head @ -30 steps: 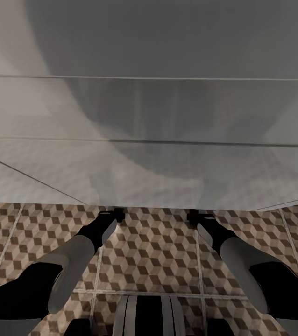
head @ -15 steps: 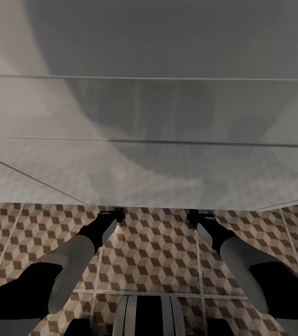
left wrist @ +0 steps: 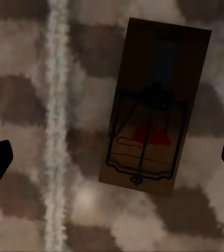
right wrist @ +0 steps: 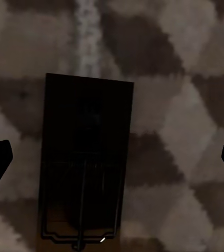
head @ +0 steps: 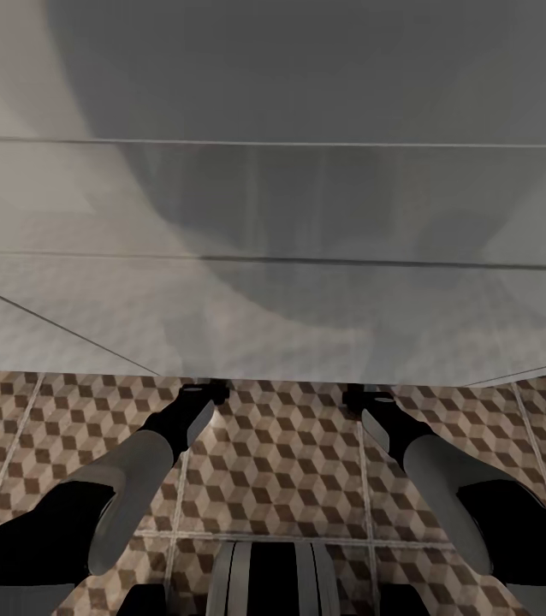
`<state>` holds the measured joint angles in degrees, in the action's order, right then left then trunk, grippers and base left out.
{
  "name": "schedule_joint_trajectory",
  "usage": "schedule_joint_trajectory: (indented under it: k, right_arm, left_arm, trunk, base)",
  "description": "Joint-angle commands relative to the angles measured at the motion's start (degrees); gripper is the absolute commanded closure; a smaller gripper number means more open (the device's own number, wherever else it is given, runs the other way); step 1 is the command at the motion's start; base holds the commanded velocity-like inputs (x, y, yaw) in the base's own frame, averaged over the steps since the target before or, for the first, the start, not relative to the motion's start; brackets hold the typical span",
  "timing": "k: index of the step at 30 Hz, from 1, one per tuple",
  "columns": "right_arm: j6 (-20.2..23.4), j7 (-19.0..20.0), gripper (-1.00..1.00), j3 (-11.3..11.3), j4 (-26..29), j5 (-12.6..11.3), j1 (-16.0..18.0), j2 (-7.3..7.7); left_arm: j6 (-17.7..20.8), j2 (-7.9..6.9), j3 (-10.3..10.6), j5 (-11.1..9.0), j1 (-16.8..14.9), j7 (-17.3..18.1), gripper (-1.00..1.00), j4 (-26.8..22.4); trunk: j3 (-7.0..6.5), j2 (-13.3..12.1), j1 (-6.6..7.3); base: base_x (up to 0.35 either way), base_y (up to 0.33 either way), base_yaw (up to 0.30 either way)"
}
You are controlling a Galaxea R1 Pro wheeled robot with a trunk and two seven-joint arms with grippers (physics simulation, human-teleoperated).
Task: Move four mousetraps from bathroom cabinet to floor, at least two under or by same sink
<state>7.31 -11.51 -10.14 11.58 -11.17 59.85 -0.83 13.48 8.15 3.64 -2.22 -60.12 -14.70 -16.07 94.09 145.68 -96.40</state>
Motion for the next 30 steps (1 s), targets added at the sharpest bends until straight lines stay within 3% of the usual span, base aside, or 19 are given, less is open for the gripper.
schedule_joint_trajectory:
  k: [1, 16, 30]
  right_arm:
    - [0.34, -0.35, -1.0, -0.49, 0.12, -0.54, 0.0, 0.04]
    - [0.34, -0.35, -1.0, -0.49, 0.11, -0.53, 0.0, 0.34]
    - [0.34, -0.35, -1.0, -0.5, 0.11, -0.52, -0.02, 0.44]
  left_arm:
    - [0.32, -0.03, 0.37, -0.24, 0.0, -0.28, -1.0, -0.16]
    - [0.01, -0.31, 0.2, -0.61, 0.0, 0.0, -1.0, -0.42]
    - [-4.09, -0.16, 0.19, -0.76, 0.0, -0.01, -1.0, -2.08]
  trunk:
    - [0.03, 0.01, 0.01]
    - [0.03, 0.01, 0.01]
    - [0.03, 0.01, 0.01]
  base:
    - [0.0, 0.0, 0.0]
    - [0.0, 0.0, 0.0]
    - [-0.036, -0.004, 0.0]
